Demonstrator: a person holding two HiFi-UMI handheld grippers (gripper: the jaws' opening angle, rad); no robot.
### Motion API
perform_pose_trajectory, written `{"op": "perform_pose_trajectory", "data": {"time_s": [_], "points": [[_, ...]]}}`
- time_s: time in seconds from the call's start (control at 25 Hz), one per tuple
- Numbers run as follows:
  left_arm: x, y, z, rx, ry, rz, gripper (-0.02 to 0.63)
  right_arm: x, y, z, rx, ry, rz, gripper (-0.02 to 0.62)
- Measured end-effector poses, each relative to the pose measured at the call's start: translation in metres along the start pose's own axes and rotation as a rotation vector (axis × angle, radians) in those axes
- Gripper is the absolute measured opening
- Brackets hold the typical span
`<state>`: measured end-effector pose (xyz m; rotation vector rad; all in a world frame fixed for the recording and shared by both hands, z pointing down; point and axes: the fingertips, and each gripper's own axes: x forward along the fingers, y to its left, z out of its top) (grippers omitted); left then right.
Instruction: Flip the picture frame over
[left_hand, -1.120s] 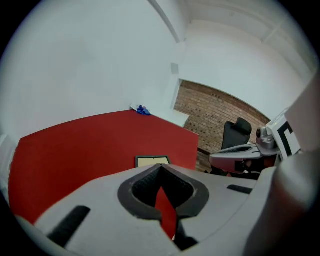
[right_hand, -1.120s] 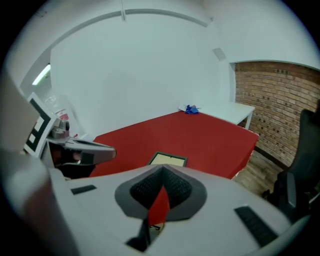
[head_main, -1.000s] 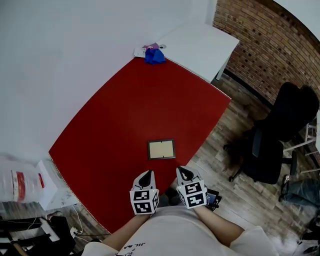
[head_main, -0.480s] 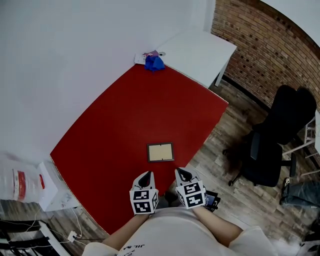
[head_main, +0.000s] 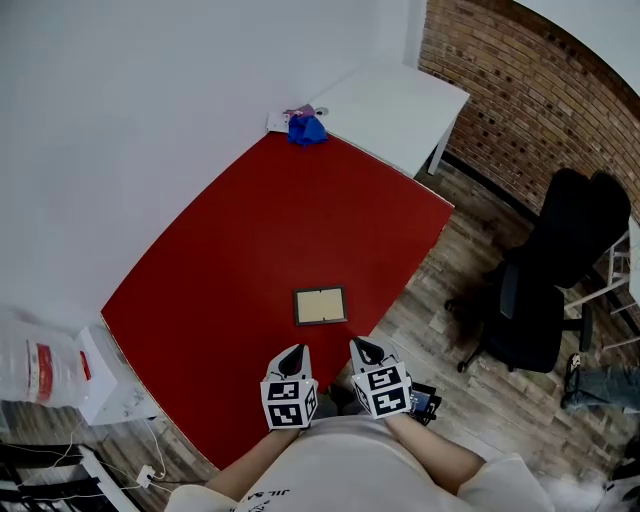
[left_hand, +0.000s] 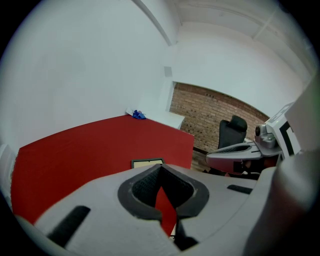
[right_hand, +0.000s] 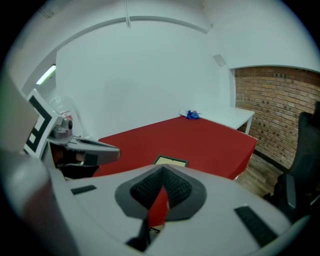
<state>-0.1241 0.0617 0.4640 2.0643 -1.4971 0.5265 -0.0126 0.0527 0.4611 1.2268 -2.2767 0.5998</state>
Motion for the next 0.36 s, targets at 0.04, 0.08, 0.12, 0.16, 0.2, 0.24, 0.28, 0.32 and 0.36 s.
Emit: {"op": "perform_pose_trajectory", "data": {"time_s": [0.04, 0.08, 0.12, 0.16, 0.2, 0.24, 0.28, 0.32, 0.36], "points": [[-0.0007, -0.0005, -0.0002, 0.001, 0.0, -0.001, 0.005, -0.0006, 0.0005, -0.0006, 0.001, 0.0, 0.0, 0.003], [-0.0013, -0.0011, -0.0007, 0.001, 0.0, -0.002, 0.005, -0.0011, 0.0012, -0.0012, 0.001, 0.0, 0.001, 0.003], [-0.0019, -0.0016, -0.0014, 0.001, 0.0, -0.003, 0.005, -0.0015, 0.0021, -0.002, 0.001, 0.0, 0.003, 0.004], [-0.0025, -0.0021, -0.0022, 0.0, 0.001, -0.004, 0.005, -0.0017, 0.003, -0.0029, 0.0, 0.001, 0.004, 0.005], [-0.0031, -0.0022, -0.003, -0.001, 0.001, -0.004, 0.005, -0.0019, 0.0039, -0.0037, -0.001, 0.002, 0.006, 0.003], [-0.0037, -0.0022, -0.0036, -0.001, 0.002, -0.004, 0.005, -0.0021, 0.0047, -0.0042, -0.002, 0.002, 0.007, 0.003], [-0.0042, -0.002, -0.0041, -0.001, 0.003, -0.003, 0.006, -0.0022, 0.0054, -0.0045, -0.003, 0.003, 0.008, 0.003], [-0.0046, -0.0018, -0.0046, -0.001, 0.003, -0.003, 0.006, -0.0023, 0.006, -0.0047, -0.004, 0.003, 0.008, 0.005], [-0.005, -0.0015, -0.005, -0.002, 0.004, -0.003, 0.006, -0.0024, 0.0066, -0.005, -0.004, 0.003, 0.009, 0.004]]}}
